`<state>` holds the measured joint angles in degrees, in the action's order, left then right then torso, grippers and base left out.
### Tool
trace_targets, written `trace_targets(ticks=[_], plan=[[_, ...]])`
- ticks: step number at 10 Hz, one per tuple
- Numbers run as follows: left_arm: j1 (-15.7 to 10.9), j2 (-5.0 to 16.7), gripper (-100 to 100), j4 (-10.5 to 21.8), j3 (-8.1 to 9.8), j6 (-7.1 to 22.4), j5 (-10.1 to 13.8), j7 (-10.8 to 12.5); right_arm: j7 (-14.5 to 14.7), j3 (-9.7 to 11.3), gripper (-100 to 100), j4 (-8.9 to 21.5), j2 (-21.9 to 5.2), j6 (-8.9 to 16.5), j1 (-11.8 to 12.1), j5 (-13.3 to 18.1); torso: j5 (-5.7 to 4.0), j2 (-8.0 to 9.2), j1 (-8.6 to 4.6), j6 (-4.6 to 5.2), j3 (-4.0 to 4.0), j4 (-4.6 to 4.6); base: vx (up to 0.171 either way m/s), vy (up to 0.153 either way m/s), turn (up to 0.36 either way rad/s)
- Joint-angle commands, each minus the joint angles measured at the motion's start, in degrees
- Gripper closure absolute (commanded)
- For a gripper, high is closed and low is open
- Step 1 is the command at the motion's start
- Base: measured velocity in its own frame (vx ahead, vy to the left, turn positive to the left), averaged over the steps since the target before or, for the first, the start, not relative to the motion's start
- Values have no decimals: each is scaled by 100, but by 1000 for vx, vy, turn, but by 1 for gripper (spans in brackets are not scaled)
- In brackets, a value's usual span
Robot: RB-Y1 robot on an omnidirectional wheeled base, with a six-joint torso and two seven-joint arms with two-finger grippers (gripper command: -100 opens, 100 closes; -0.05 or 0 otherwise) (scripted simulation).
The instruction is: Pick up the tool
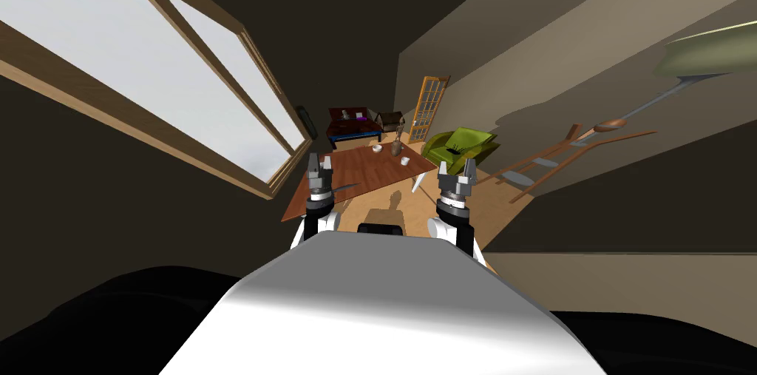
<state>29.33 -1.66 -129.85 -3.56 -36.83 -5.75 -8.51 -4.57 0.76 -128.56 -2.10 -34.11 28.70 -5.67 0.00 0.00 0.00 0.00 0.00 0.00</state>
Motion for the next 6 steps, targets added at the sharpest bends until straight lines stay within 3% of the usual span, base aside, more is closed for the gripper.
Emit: trace_targets(ticks=[1, 5, 6], plan=[[-48, 181, -100, 48, 8, 126, 4, 19, 0, 0, 0, 0, 0, 0, 0, 0, 0, 0, 0, 0, 0, 0, -8, 5, 21], [-341, 709, -100, 343, 64, 771, 34, 138, 0, 0, 0, 0, 0, 0, 0, 0, 3, 14, 12, 0, 8, 3, -36, 20, 36], [-341, 709, -100, 343, 64, 873, 34, 138, 0, 0, 0, 0, 0, 0, 0, 0, 3, 14, 13, 0, 8, 3, -28, 16, 11]])
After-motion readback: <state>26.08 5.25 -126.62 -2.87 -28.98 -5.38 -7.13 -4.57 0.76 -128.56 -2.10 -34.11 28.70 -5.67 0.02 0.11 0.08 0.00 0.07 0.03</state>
